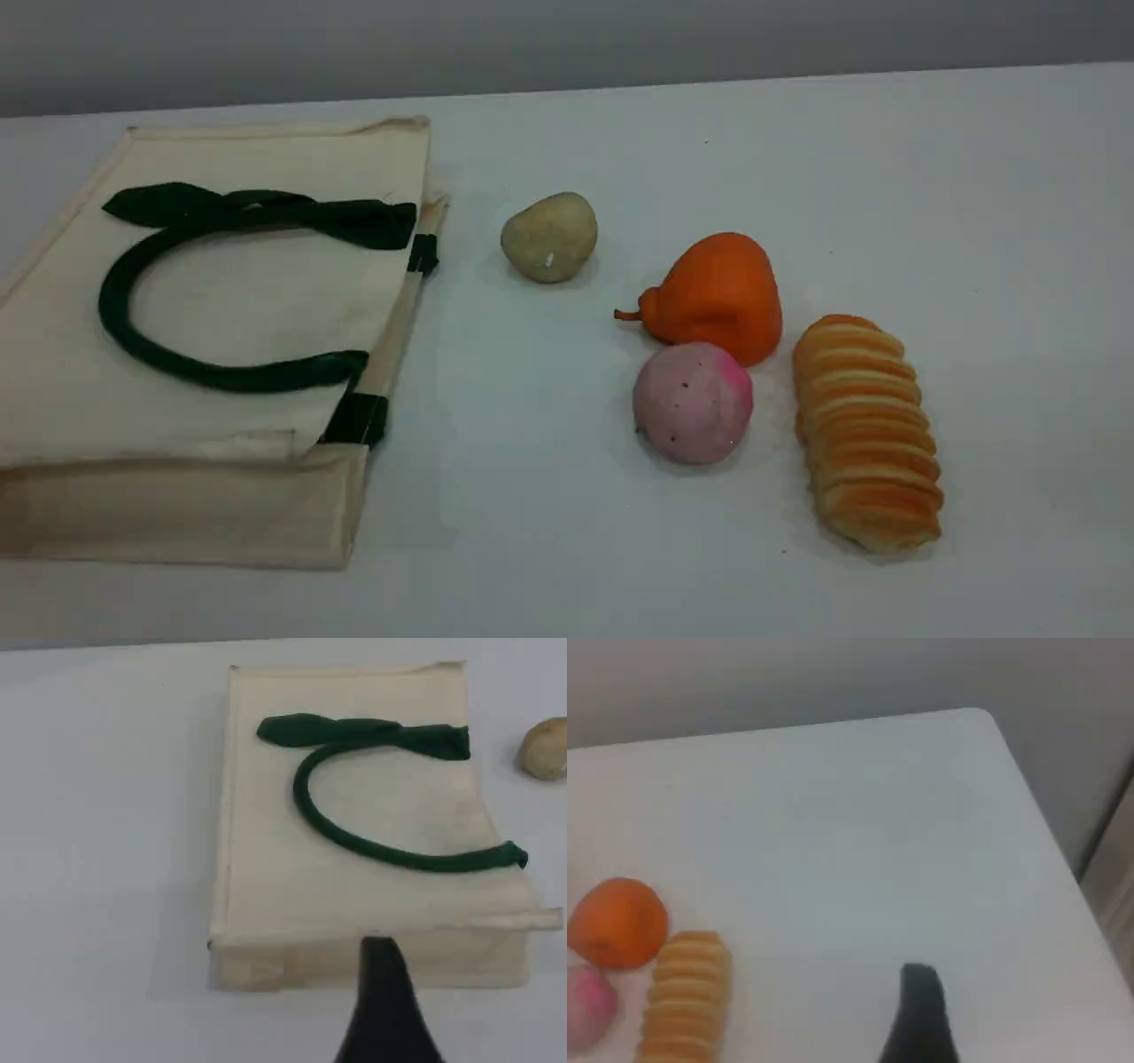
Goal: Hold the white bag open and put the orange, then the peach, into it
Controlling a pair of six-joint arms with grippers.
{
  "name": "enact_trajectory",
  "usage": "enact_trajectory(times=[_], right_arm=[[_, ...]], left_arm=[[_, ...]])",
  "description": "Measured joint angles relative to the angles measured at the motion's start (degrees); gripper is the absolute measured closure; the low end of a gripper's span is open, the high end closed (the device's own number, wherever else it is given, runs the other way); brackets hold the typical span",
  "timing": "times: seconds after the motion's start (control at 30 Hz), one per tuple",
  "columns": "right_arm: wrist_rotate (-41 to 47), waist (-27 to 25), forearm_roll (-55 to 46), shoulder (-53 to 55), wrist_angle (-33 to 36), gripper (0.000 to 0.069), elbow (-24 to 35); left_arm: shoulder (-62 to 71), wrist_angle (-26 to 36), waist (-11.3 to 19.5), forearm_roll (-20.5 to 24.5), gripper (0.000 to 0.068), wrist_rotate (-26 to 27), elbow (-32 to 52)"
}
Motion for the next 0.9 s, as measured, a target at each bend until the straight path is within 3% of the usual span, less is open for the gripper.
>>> enact_trajectory(times=[0.27,0.47,0.73,0.9], right_arm=[[0.00,0.00,0.00,0.00,0.00,0.0193,0.00],[0.00,0.00,0.00,0.00,-0.06,0.0193,0.00],[0.35,0.00,2.94,0.00,-0.58,0.0193,-0.05],[-3.66,0.06,5.20,1.95,-1.07,0.0193,-0.73]], left_arm=[[0.00,0.00,-0.14,0.00,0.0249,0.00,0.00],[0.00,0.00,-2.55,0.00,0.0249,0.00,0.00],[0.18,0.06,-3.05,0.23,0.0249,-0.14,-0.58],[4.82,-0.73,-3.05,2.74,0.0249,-5.47,-2.53]])
